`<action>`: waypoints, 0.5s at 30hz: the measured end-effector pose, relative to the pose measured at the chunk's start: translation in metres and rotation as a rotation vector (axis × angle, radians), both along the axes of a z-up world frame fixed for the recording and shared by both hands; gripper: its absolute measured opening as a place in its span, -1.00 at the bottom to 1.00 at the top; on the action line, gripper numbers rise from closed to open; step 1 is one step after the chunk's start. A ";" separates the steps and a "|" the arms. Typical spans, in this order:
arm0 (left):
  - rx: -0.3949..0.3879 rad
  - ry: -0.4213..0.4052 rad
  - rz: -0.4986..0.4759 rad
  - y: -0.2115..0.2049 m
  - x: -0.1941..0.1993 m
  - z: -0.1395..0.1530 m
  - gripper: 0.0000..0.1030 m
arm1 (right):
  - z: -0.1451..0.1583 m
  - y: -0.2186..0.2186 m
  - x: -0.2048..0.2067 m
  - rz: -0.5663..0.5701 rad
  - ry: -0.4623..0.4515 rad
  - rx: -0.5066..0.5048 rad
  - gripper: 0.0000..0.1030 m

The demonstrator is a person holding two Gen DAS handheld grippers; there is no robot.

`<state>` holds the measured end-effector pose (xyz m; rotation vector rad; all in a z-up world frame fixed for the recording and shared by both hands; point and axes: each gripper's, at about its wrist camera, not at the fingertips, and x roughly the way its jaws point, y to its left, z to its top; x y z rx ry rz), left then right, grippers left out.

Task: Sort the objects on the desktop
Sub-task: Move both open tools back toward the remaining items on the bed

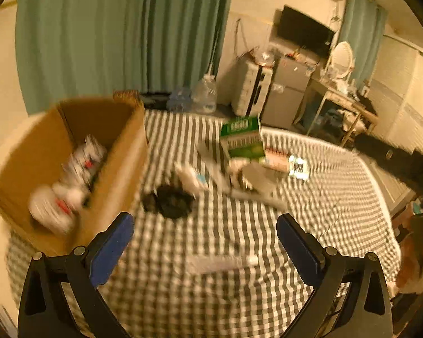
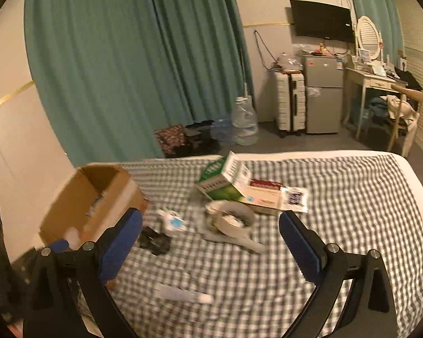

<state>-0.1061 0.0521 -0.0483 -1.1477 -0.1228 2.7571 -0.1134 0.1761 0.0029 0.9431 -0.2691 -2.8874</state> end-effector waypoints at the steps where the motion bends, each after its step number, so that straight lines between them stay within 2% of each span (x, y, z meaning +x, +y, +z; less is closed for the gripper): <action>1: -0.009 -0.012 0.016 0.005 0.002 -0.012 1.00 | -0.007 0.002 0.001 -0.008 -0.004 0.025 0.90; 3: 0.005 -0.063 0.032 0.014 0.008 -0.044 1.00 | -0.020 0.004 0.002 -0.026 0.002 0.059 0.90; 6: -0.019 -0.143 0.005 0.022 0.009 -0.080 1.00 | -0.044 0.010 0.000 -0.020 -0.014 0.046 0.90; 10: -0.059 -0.149 -0.050 0.029 0.010 -0.103 1.00 | -0.082 0.020 -0.008 -0.026 -0.064 0.016 0.90; 15: -0.054 -0.297 -0.170 0.035 -0.023 -0.126 1.00 | -0.117 0.034 -0.027 -0.042 -0.155 -0.020 0.90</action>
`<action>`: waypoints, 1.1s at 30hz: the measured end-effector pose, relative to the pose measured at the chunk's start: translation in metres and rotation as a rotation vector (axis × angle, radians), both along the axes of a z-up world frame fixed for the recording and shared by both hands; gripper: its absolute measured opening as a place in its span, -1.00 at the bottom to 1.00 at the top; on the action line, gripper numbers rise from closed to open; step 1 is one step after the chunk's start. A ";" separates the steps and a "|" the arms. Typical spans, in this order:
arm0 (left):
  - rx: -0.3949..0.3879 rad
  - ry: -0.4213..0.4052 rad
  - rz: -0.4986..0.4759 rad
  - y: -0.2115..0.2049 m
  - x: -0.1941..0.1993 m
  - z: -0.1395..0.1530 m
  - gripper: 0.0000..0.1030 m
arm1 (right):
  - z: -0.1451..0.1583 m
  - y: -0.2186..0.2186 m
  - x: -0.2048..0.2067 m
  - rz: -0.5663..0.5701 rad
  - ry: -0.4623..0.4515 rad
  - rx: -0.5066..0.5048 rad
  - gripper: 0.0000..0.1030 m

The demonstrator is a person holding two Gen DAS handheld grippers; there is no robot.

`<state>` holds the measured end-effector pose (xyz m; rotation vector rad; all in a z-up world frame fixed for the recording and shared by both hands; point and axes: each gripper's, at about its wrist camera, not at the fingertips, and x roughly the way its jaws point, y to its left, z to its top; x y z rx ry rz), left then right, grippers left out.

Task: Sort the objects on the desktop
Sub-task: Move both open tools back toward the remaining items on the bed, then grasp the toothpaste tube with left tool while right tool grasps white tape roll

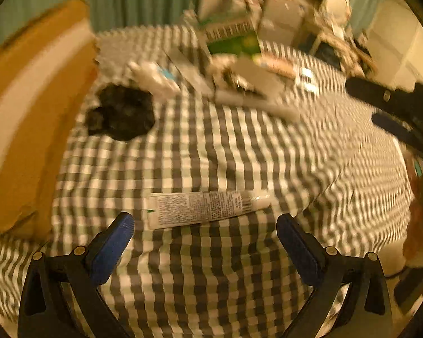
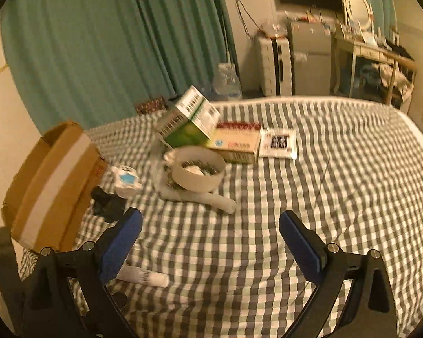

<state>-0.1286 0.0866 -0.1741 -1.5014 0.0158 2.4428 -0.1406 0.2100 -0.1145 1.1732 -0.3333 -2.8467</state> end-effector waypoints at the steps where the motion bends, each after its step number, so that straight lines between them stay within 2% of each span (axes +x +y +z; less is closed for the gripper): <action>1: -0.004 -0.017 -0.026 0.001 -0.005 -0.005 1.00 | -0.002 0.003 -0.003 -0.002 -0.010 -0.008 0.90; 7: -0.039 -0.061 -0.104 0.011 -0.017 -0.026 1.00 | -0.018 0.012 -0.043 -0.002 -0.033 -0.067 0.90; 11: -0.089 -0.096 -0.162 0.020 -0.020 -0.045 1.00 | -0.033 0.004 -0.071 0.024 -0.060 -0.096 0.90; 14: -0.122 -0.076 -0.186 0.026 -0.018 -0.048 0.98 | -0.042 -0.005 -0.090 0.039 -0.062 -0.083 0.90; 17: -0.110 -0.044 -0.217 0.029 -0.014 -0.045 0.72 | -0.054 -0.011 -0.111 0.045 -0.079 -0.090 0.90; 19: -0.096 -0.027 -0.241 0.031 -0.011 -0.042 0.36 | -0.061 -0.012 -0.122 0.040 -0.094 -0.107 0.90; 20: -0.080 -0.018 -0.253 0.032 -0.009 -0.041 0.24 | -0.064 -0.012 -0.126 0.042 -0.101 -0.117 0.90; 22: -0.038 -0.016 -0.268 0.031 -0.007 -0.038 -0.27 | -0.069 -0.013 -0.134 0.044 -0.107 -0.123 0.90; 25: -0.034 -0.003 -0.270 0.031 -0.004 -0.035 -0.48 | -0.071 -0.014 -0.137 0.073 -0.109 -0.128 0.61; 33: -0.078 0.036 -0.293 0.039 0.008 -0.023 -0.81 | -0.052 -0.001 -0.105 0.056 -0.084 -0.081 0.60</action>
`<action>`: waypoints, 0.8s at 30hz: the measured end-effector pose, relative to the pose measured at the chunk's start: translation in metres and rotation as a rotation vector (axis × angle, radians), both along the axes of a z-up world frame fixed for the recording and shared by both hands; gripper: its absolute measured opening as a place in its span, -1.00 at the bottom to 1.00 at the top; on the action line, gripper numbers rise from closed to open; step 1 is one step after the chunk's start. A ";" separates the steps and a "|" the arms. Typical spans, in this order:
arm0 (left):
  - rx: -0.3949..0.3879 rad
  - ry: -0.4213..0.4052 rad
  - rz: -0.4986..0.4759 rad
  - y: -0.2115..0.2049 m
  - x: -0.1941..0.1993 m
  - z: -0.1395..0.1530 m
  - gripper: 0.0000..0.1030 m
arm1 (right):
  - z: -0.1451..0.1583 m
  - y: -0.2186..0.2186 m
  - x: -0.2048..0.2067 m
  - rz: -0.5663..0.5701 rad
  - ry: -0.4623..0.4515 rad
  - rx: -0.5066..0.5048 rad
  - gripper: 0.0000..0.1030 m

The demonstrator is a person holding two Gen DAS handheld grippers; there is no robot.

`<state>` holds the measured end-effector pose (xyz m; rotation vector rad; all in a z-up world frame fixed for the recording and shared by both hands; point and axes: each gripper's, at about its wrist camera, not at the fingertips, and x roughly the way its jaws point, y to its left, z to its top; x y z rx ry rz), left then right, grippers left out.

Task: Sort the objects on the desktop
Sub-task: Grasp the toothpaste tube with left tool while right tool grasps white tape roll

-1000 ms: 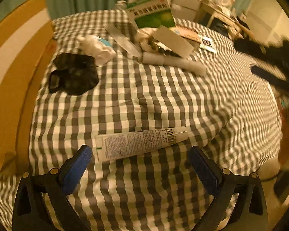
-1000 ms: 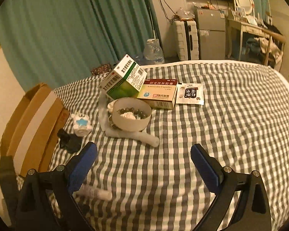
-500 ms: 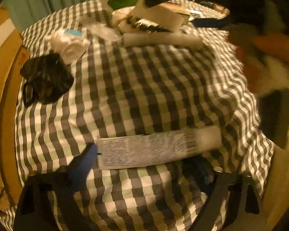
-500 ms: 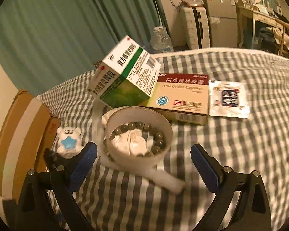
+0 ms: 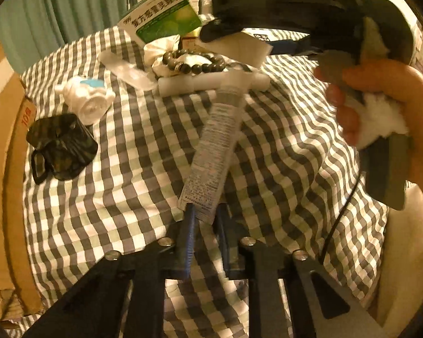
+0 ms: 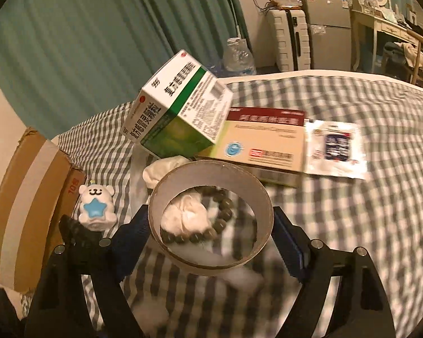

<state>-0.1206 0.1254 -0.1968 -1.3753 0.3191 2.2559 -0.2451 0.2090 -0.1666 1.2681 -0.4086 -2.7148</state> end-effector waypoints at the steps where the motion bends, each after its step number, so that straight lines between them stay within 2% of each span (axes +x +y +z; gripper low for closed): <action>1: 0.009 -0.008 -0.001 0.000 0.000 0.002 -0.95 | 0.002 0.003 0.002 -0.003 0.000 -0.002 0.60; 2: 0.027 -0.032 0.006 0.001 0.000 0.004 -0.98 | 0.003 0.006 0.003 0.000 -0.006 -0.005 0.60; 5: 0.025 -0.033 0.036 -0.003 0.001 0.011 -0.98 | 0.011 0.011 0.021 -0.008 -0.009 0.030 0.60; 8: -0.045 -0.007 0.034 0.005 -0.004 0.009 -0.88 | 0.019 0.020 0.035 -0.020 -0.003 0.030 0.60; 9: -0.075 0.015 0.042 0.007 -0.006 0.009 -0.71 | 0.021 0.025 0.042 -0.028 -0.003 0.014 0.60; 10: -0.096 0.033 0.053 0.009 -0.009 0.011 -0.31 | 0.021 0.028 0.045 -0.034 -0.002 0.006 0.60; 11: -0.103 0.048 0.064 0.012 -0.012 0.011 -0.03 | 0.022 0.030 0.048 -0.037 -0.004 0.000 0.60; 12: -0.089 0.061 0.071 0.012 -0.017 0.013 0.35 | 0.021 0.034 0.052 -0.043 -0.010 -0.006 0.60; 15: -0.055 0.080 0.059 0.012 -0.026 0.014 0.38 | 0.019 0.041 0.058 -0.051 -0.019 -0.023 0.60; 21: -0.092 0.052 -0.015 0.022 -0.073 -0.001 0.38 | 0.013 0.047 0.053 -0.060 -0.023 -0.049 0.60; 24: -0.067 0.001 -0.091 0.026 -0.075 -0.002 -0.06 | 0.011 0.048 0.053 -0.050 -0.029 -0.051 0.60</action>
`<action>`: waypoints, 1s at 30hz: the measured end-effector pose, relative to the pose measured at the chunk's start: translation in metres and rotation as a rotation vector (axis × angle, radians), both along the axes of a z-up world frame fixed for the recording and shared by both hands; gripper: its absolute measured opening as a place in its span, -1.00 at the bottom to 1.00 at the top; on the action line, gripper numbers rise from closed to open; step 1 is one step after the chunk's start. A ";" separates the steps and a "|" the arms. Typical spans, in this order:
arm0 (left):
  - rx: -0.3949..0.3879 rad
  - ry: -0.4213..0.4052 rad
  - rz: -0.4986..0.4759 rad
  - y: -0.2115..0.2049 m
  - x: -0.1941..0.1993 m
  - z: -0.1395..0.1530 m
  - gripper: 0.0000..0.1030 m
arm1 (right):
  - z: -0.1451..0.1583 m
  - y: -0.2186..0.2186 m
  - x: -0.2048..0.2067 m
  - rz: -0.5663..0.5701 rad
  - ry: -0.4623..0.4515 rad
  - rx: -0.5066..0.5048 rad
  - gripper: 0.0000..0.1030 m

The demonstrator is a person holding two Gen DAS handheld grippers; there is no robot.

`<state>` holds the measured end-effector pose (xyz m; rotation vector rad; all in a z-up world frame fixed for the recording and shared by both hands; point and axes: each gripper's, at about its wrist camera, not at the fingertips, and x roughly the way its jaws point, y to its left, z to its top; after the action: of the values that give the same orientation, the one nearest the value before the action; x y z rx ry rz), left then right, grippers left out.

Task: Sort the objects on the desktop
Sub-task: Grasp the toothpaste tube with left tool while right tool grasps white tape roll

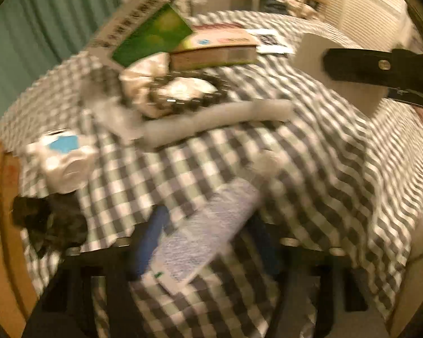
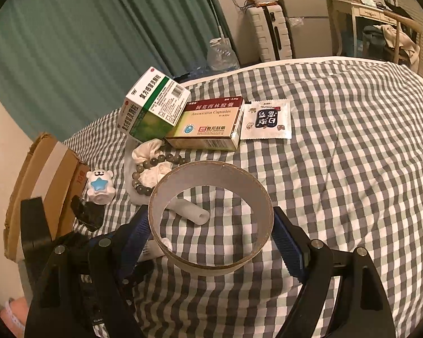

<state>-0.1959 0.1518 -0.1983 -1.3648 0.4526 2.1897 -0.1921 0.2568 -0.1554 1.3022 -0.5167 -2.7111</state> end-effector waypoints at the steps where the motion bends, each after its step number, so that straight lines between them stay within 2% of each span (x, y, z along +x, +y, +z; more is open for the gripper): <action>1: 0.003 -0.014 0.001 0.000 0.002 0.002 -0.23 | -0.001 0.000 -0.001 0.001 -0.002 0.006 0.60; 2: 0.006 -0.024 0.003 0.000 0.002 0.004 -0.36 | -0.001 0.000 -0.001 0.003 -0.003 0.007 0.60; 3: 0.019 -0.037 0.002 0.000 0.003 0.007 -0.61 | 0.000 0.000 -0.001 0.004 -0.003 0.005 0.60; 4: 0.034 -0.047 0.003 0.000 0.004 0.009 -0.76 | 0.000 0.001 -0.001 0.001 -0.002 0.002 0.60; 9: 0.066 -0.038 0.043 -0.006 0.015 0.019 -0.77 | 0.005 -0.004 0.002 0.006 0.003 0.012 0.60; 16: 0.228 -0.052 0.146 -0.042 0.043 0.062 -0.78 | 0.026 -0.021 0.034 0.029 0.032 0.045 0.60; 18: 0.232 -0.034 0.150 -0.048 0.050 0.070 -0.81 | 0.030 -0.022 0.044 0.028 0.034 0.046 0.60; 20: 0.242 -0.028 0.153 -0.049 0.051 0.077 -0.94 | 0.034 -0.024 0.056 0.024 0.036 0.045 0.60; 22: 0.251 -0.028 0.149 -0.051 0.058 0.083 -0.95 | 0.038 -0.026 0.063 0.017 0.035 0.039 0.60; 25: 0.221 -0.039 0.139 -0.053 0.070 0.082 -0.94 | 0.045 -0.028 0.076 0.008 0.047 0.035 0.60; 28: 0.202 -0.051 0.164 -0.052 0.073 0.069 -0.89 | 0.054 -0.031 0.083 0.007 0.065 0.037 0.60; 30: 0.206 -0.057 0.199 -0.056 0.074 0.063 -0.77 | 0.057 -0.034 0.085 0.014 0.074 0.044 0.60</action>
<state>-0.1221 0.0962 -0.1356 -1.4047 0.0689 2.2741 -0.1068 0.2223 -0.0983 1.2051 -0.4410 -2.7623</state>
